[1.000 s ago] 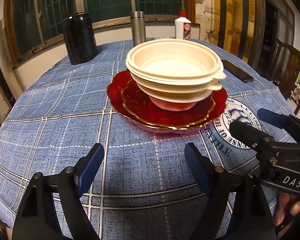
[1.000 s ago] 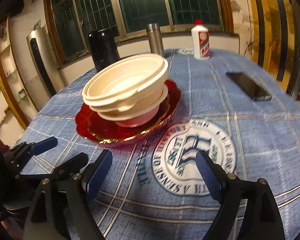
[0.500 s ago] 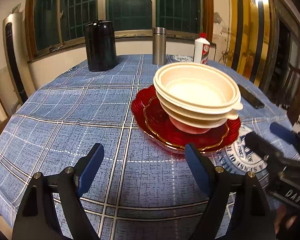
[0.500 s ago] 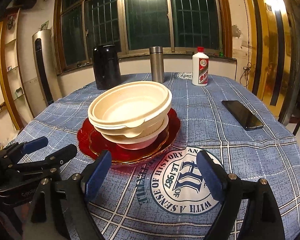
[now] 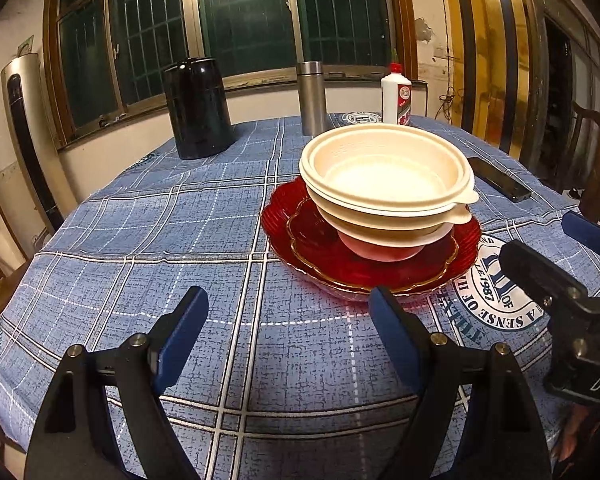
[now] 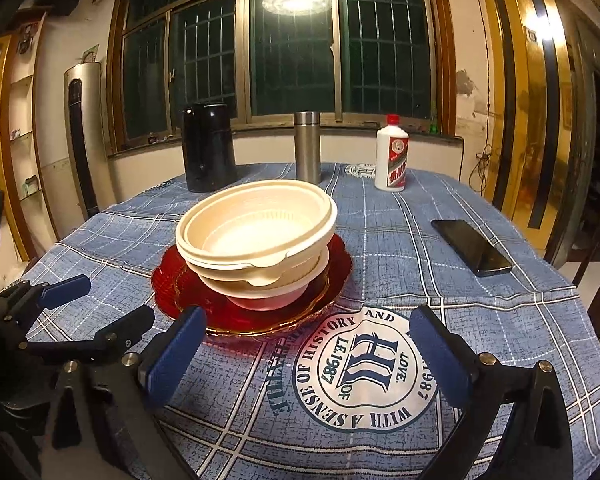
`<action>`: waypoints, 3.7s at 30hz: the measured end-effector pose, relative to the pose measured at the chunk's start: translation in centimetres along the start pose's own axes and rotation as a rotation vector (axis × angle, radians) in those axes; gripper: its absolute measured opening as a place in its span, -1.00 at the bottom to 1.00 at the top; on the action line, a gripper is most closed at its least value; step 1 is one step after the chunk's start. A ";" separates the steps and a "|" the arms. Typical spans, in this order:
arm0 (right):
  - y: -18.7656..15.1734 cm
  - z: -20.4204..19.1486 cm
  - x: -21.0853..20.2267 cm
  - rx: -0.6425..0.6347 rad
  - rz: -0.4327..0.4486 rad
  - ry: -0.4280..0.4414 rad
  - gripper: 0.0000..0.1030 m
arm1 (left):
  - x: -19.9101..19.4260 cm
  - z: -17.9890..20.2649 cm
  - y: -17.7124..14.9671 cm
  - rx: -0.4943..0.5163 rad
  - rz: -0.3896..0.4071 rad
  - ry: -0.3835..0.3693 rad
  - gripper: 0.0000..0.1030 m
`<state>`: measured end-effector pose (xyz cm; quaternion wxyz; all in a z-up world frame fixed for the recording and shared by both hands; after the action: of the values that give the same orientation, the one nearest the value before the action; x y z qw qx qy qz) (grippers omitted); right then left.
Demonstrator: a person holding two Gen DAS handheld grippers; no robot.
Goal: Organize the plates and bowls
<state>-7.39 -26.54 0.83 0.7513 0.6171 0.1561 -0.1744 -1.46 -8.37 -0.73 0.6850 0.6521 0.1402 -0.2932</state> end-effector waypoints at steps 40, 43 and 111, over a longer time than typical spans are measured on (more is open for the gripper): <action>-0.3 0.4 0.0 0.036 -0.015 0.007 0.99 | 0.0 0.2 -0.1 0.024 -0.004 0.034 0.62; -0.3 0.4 0.0 0.035 -0.016 0.006 0.99 | 0.0 0.2 -0.1 0.025 -0.004 0.035 0.62; -0.5 0.1 0.8 -0.002 -0.054 -0.040 0.99 | 0.2 0.4 -0.2 0.048 -0.011 0.033 0.62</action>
<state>-6.91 -26.80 0.03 0.7499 0.6081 0.1580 -0.2069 -1.49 -8.86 -0.99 0.6649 0.6725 0.1481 -0.2894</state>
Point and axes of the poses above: each gripper's, at about its wrist camera, not at the fingertips, and x roughly the way its jaws point, z to its right, y to its top, the point moved 5 cm from there along x, roughly the way its jaws point, and after that the axes turned 12 degrees about -x, right-handed, at the moved point
